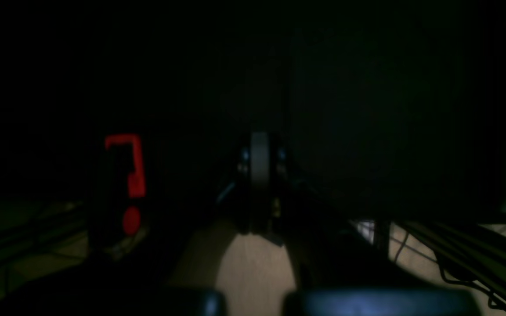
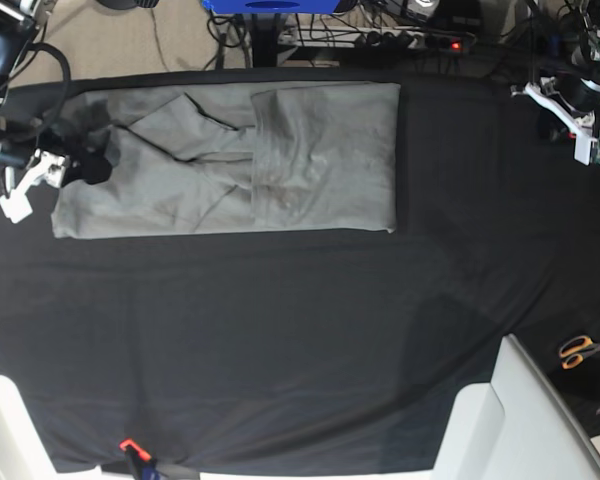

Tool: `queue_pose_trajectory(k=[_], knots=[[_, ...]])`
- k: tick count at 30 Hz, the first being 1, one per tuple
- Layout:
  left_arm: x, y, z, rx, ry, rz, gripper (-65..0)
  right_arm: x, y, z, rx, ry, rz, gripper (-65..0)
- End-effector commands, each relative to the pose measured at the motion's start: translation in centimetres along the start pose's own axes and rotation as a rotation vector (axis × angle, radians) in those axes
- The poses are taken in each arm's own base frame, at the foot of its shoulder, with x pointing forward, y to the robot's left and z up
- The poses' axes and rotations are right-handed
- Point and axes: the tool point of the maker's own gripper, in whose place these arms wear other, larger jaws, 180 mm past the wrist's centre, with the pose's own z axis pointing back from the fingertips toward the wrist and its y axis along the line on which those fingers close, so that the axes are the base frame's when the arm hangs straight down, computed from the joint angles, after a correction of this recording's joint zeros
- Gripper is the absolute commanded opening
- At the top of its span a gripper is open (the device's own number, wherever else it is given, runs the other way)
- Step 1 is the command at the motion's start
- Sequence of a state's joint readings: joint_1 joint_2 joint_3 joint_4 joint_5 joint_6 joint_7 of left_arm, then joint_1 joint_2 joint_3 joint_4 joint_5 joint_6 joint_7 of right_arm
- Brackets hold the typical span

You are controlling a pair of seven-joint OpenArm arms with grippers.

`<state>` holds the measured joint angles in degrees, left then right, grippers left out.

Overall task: Fold the T-shirt properly
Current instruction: 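Grasp the strip's other end with the right gripper and fold it inward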

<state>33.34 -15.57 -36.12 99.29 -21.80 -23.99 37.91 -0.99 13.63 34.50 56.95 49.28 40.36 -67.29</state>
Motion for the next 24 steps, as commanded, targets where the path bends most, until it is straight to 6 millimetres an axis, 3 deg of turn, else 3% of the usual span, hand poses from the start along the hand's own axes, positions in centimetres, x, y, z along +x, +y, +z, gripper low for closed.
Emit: queue_pose_trajectory(k=[1, 5, 8, 12, 14, 17, 24], knots=[[1.1, 0.5, 0.3, 0.009, -0.036, -0.01, -65.0, -0.3, -0.5, 0.2, -0.029, 0.025, 0.006, -13.5], [0.9, 0.6, 0.2, 0.009, -0.031, -0.007, -65.0, 0.1, -0.8, 0.2, -0.035, -0.009, 0.002, -16.1], [1.0, 0.6, 0.2, 0.009, -0.033, -0.007, -65.0, 0.3, -0.8, 0.2, -0.036, -0.023, 0.002, -30.0], [1.0, 0.6, 0.2, 0.009, -0.035, -0.008, -65.0, 1.0, -0.9, 0.3, -0.038, -0.064, 0.004, -55.5], [1.0, 0.6, 0.2, 0.011, -0.035, -0.008, -65.0, 1.4, -1.0, 0.4, -0.041, -0.081, 0.005, -64.8], [0.9, 0.7, 0.3, 0.014, -0.033, -0.006, -65.0, 2.1, -1.1, 0.6, -0.045, -0.107, 0.01, -63.8], [1.1, 0.9, 0.4, 0.016, -0.036, -0.011, -65.0, 5.1, -3.3, 3.9, -0.118, -0.195, 0.048, -64.4]])
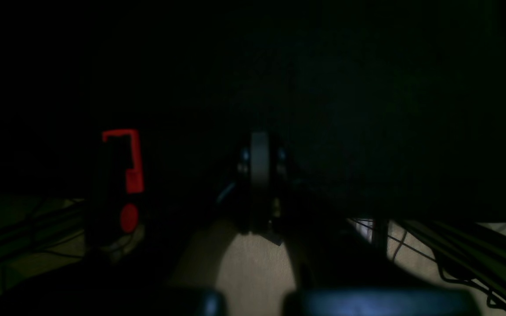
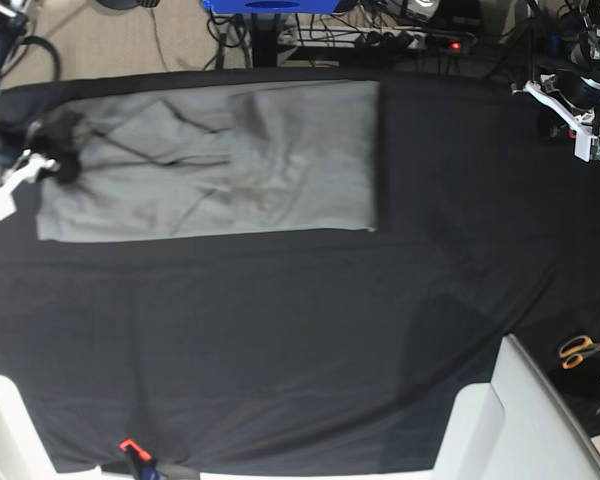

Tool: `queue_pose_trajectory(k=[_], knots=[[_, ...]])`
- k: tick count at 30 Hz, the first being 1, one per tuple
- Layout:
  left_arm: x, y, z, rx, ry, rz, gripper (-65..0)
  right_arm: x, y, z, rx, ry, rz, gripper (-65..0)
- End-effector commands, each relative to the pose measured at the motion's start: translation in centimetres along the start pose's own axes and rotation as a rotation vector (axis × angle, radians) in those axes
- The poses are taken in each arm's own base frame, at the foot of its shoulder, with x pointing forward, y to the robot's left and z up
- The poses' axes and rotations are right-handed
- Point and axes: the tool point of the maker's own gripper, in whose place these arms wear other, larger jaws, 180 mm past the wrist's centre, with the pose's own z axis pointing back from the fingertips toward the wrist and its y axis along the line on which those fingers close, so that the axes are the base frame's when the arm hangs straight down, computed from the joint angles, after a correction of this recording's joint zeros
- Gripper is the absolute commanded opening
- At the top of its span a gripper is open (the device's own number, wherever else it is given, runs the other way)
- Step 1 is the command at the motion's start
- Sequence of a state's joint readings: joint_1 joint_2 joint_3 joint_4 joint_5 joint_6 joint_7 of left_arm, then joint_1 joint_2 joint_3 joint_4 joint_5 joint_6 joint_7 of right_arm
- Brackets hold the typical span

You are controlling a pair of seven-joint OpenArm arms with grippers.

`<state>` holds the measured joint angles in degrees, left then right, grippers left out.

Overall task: Fold the T-shirt properly
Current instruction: 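Grasp the strip's other end with the right gripper and fold it inward, then press the folded bundle flat with the right gripper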

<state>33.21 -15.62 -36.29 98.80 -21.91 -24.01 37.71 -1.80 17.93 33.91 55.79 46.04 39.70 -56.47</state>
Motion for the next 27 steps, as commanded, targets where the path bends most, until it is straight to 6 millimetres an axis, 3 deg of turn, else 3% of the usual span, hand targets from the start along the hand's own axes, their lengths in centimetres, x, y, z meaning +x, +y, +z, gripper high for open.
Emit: queue_pose_trajectory(k=[1, 4, 9, 17, 27], knots=[[1.2, 0.7, 0.4, 0.012, -0.034, -0.023, -65.0, 2.7, -0.8, 1.5, -0.018, -0.078, 0.023, -64.4], [1.3, 0.8, 0.4, 0.013, -0.035, -0.026, -65.0, 3.7, -2.3, 2.7, -0.052, -0.103, 0.022, -64.5], [1.3, 0.7, 0.4, 0.012, -0.034, -0.027, -65.0, 4.9, -2.0, 3.9, -0.101, -0.148, 0.057, -64.7], [1.3, 0.7, 0.4, 0.011, -0.035, -0.028, -65.0, 5.4, 4.6, 3.1, -0.244, -0.205, 0.205, -64.8], [1.4, 0.7, 0.4, 0.011, -0.036, -0.028, -65.0, 1.1, 11.3, -0.3, -0.426, -0.167, 0.383, -64.8]])
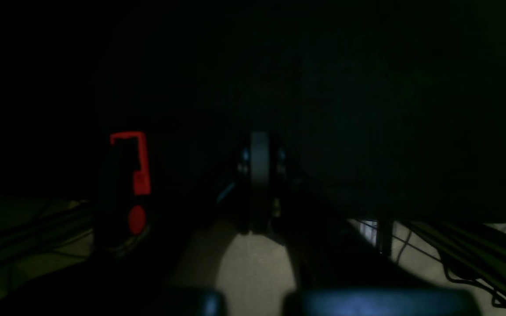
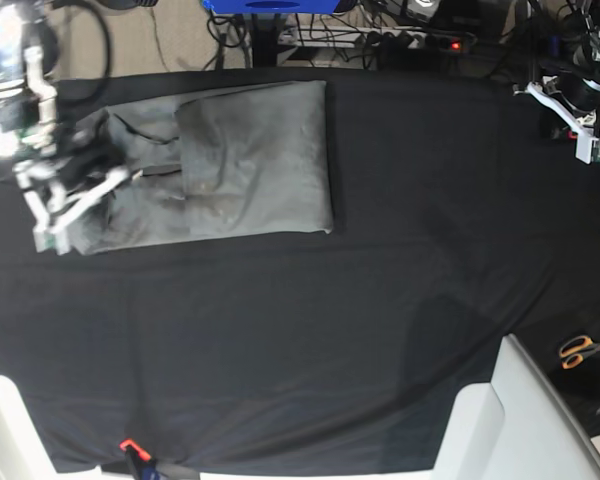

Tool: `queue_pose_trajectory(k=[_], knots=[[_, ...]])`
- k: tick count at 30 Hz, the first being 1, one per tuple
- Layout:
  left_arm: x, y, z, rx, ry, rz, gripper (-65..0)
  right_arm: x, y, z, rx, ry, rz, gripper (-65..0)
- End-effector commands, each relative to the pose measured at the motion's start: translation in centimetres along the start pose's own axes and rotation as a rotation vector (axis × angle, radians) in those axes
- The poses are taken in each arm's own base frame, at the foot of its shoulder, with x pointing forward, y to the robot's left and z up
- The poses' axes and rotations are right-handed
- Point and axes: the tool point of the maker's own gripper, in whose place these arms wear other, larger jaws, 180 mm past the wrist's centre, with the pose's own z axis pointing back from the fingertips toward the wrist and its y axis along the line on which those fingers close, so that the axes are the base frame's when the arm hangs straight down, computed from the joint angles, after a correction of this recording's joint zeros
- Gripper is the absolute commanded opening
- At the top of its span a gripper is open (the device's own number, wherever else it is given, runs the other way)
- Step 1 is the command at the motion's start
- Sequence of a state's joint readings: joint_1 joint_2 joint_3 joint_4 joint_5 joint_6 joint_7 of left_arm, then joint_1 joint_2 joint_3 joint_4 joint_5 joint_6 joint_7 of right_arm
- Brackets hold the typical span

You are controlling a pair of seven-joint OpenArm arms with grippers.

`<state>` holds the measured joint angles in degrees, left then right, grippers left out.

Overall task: Fold the T-shirt properly
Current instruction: 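Press the folded bundle flat with the right gripper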

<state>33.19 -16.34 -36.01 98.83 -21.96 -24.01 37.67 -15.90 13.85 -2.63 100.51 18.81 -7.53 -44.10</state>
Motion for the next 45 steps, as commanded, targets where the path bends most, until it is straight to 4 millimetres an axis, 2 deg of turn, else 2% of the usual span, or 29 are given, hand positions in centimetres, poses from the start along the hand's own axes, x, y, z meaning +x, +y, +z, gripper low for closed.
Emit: queue_pose_trajectory(k=[1, 4, 10, 16, 23, 27, 42, 45], knots=[[1.1, 0.5, 0.4, 0.012, -0.035, -0.015, -65.0, 1.0, 1.1, 0.3, 0.005, -0.04, 0.029, -64.8], [1.1, 0.5, 0.4, 0.012, -0.035, -0.015, -65.0, 0.2, 3.6, 0.2, -0.023, -0.037, 0.087, -64.8], [1.1, 0.5, 0.4, 0.012, -0.033, -0.014, -65.0, -0.6, 6.5, 0.7, -0.106, -0.063, 0.185, -64.8], [1.0, 0.6, 0.4, 0.012, -0.032, -0.013, -65.0, -1.6, 10.7, 1.3, -0.067, -0.048, 0.227, -64.8], [1.0, 0.6, 0.4, 0.012, -0.031, -0.012, -65.0, -1.1, 13.5, 1.8, -0.042, -0.076, 0.205, -64.8], [0.6, 0.9, 0.3, 0.036, -0.011, -0.045, -65.0, -2.0, 15.1, 2.2, -0.021, -0.045, 0.214, -64.8], [0.4, 1.2, 0.4, 0.058, 0.003, -0.074, -65.0, -2.8, 16.1, 1.6, -0.015, -0.025, 0.232, -65.0], [0.4, 1.2, 0.4, 0.058, 0.003, -0.074, -65.0, -2.9, 17.2, 1.9, 0.014, -0.052, 0.262, -65.0]])
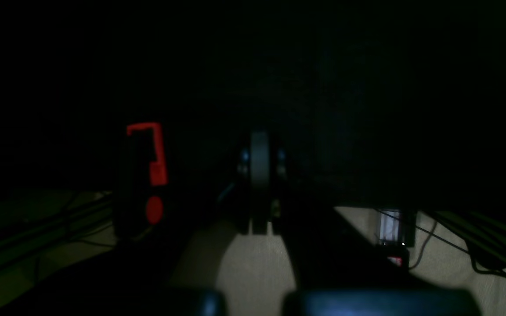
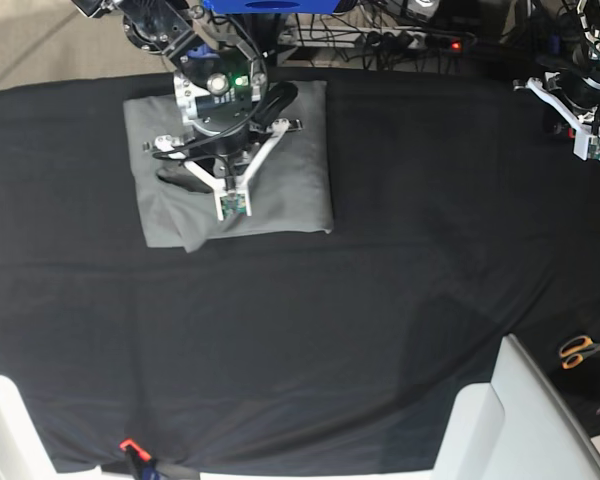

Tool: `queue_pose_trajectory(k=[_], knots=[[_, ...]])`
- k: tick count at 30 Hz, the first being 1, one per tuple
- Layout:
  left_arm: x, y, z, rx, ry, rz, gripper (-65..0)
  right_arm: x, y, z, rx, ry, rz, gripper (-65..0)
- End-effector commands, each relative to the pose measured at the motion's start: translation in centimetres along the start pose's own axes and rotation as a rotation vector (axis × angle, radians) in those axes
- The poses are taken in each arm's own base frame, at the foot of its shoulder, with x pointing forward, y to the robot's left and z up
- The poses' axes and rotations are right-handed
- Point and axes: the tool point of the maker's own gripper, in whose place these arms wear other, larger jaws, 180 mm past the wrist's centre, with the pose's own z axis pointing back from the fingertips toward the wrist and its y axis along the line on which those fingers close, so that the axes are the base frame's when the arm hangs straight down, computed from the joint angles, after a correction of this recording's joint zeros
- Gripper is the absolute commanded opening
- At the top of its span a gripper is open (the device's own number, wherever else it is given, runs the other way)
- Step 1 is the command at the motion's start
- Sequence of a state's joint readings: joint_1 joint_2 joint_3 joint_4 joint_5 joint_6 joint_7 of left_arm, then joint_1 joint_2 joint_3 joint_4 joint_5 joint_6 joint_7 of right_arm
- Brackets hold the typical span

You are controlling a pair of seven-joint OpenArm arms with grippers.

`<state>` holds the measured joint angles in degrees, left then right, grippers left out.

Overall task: Fold the T-shirt properly
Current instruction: 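Press the folded bundle flat with the right gripper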

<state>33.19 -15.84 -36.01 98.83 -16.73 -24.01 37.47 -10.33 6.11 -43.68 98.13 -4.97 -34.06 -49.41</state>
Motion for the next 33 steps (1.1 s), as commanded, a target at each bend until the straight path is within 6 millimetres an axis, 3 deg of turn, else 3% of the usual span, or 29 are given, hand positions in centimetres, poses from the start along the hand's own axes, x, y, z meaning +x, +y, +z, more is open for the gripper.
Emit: queue_pose_trajectory(k=[1, 13, 23, 33], knots=[[1.1, 0.6, 0.4, 0.013, -0.034, -0.015, -65.0, 1.0, 0.5, 0.4, 0.012, -0.033, -0.011, -65.0], [1.0, 0.6, 0.3, 0.013, -0.031, -0.014, -65.0, 1.2, 0.7, 0.4, 0.016, -0.038, -0.013, -65.0], [0.8, 0.6, 0.3, 0.015, -0.024, -0.016, -65.0, 1.7, 3.3, 1.1, 0.074, -0.056, 0.016, -65.0], [0.8, 0.6, 0.3, 0.012, -0.026, -0.013, -65.0, 1.2, 3.1, 0.6, 0.061, -0.039, 0.026, -65.0]])
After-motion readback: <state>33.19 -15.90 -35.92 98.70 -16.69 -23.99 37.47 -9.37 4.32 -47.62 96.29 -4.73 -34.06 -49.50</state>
